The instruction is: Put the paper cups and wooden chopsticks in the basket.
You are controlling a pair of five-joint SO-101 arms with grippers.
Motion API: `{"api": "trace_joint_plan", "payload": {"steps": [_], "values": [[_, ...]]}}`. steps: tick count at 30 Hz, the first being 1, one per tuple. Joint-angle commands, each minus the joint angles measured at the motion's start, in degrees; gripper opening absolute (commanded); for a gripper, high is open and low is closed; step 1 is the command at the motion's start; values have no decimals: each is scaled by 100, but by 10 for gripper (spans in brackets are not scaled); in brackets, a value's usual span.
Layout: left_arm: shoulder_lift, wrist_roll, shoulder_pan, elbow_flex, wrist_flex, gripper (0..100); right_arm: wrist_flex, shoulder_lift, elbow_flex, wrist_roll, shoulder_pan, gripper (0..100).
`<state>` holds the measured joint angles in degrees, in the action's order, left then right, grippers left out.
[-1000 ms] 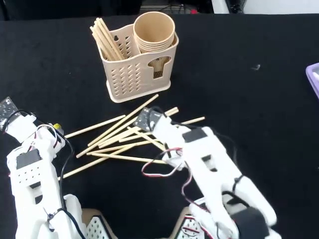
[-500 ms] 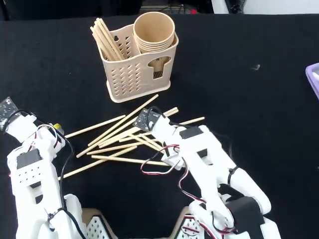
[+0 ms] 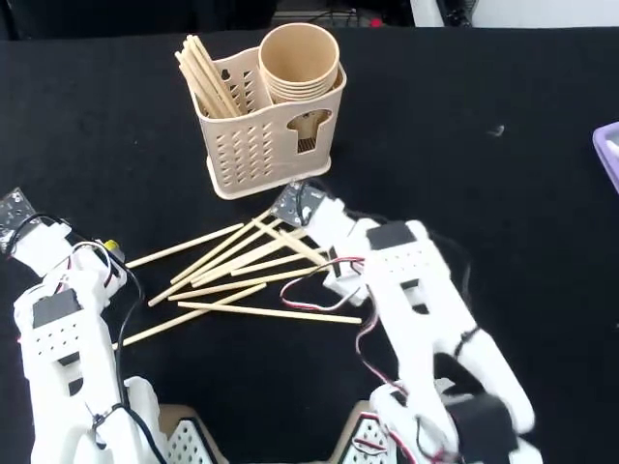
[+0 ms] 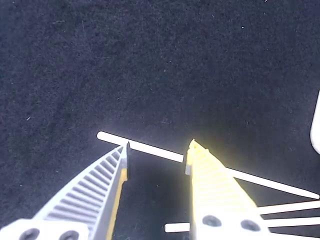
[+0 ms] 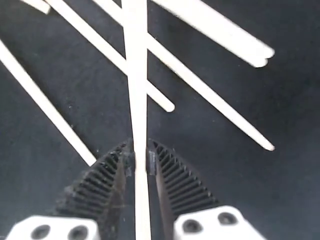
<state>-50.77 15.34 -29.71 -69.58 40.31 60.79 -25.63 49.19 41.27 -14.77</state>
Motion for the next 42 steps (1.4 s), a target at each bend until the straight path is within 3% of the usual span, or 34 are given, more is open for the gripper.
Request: {"api": "trace_joint_plan", "payload": {"steps": [1, 8, 15, 26, 33, 42], "values": [[-141, -44, 57, 22, -105, 198, 563, -1218, -488, 62, 35, 11], [-141, -44, 57, 22, -105, 198, 809, -3231, -690, 0, -35, 11], [-141, -44, 57, 22, -105, 198, -404, -3758, -690, -985, -686, 11], [-141, -44, 57, 40, -105, 198, -3552, -2888, -716, -3490, -1064, 11], [-141, -44, 57, 31, -105, 198, -3877, -2009, -2167, -3622, -1714, 11], [-141, -44, 57, 22, -105, 198, -3886, 40, -4110, -3622, -1749, 11]]}}
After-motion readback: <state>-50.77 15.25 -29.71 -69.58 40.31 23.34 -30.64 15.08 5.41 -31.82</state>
